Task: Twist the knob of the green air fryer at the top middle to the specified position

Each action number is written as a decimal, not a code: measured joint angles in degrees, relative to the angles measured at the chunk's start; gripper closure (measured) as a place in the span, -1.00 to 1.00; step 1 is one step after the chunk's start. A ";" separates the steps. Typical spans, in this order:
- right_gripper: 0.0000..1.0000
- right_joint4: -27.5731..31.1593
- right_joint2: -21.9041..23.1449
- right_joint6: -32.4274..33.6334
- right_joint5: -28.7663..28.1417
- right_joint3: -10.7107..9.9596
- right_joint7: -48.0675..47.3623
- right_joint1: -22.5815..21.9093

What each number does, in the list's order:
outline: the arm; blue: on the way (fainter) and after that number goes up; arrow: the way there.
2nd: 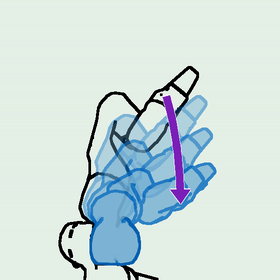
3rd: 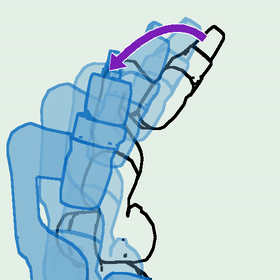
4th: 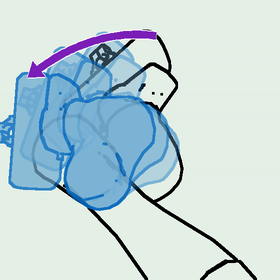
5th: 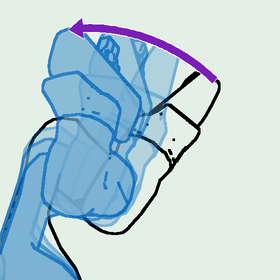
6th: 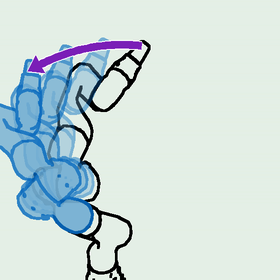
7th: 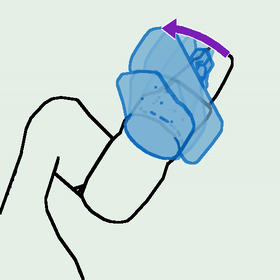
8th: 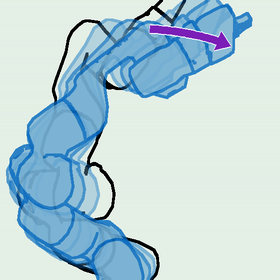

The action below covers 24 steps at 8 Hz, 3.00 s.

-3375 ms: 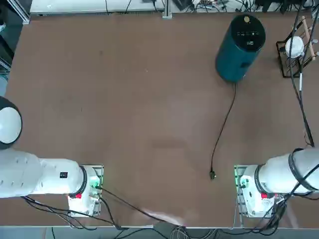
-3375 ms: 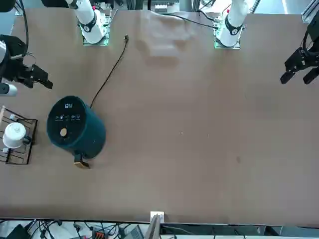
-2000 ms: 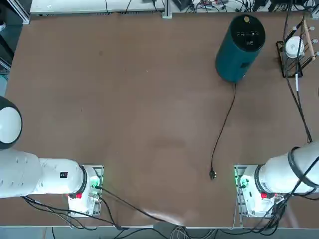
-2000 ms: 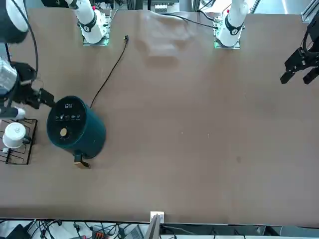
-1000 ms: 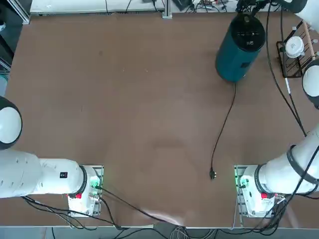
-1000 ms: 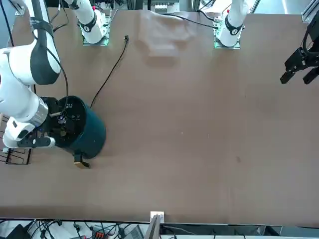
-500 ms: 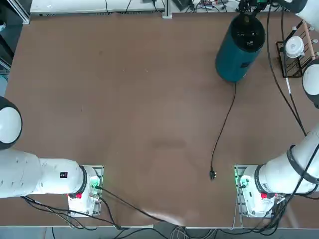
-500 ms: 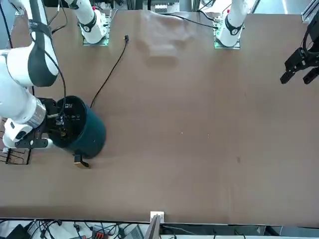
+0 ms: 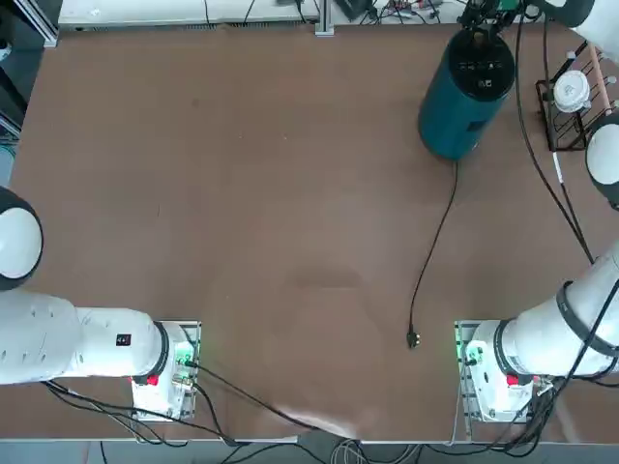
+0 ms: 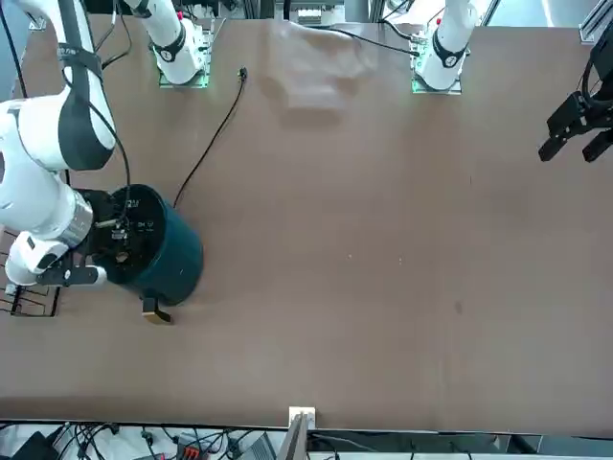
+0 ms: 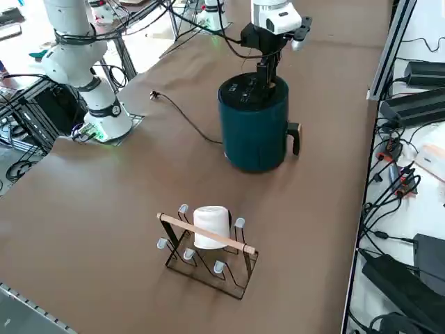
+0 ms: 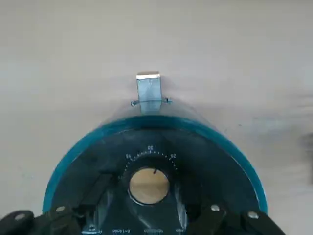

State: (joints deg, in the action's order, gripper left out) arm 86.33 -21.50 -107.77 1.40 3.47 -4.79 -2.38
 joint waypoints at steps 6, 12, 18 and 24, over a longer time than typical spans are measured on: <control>-0.30 -0.12 0.85 1.34 0.02 -0.37 0.06 0.01; -0.28 -0.11 0.90 1.28 0.02 -0.41 0.05 0.01; -0.28 -0.11 0.88 -0.43 0.02 -0.41 0.04 -0.03; -0.28 -0.11 0.63 -1.36 0.02 -0.41 0.03 -0.03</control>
State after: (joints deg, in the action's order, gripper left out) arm 86.22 -20.87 -109.13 1.42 3.06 -4.76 -2.41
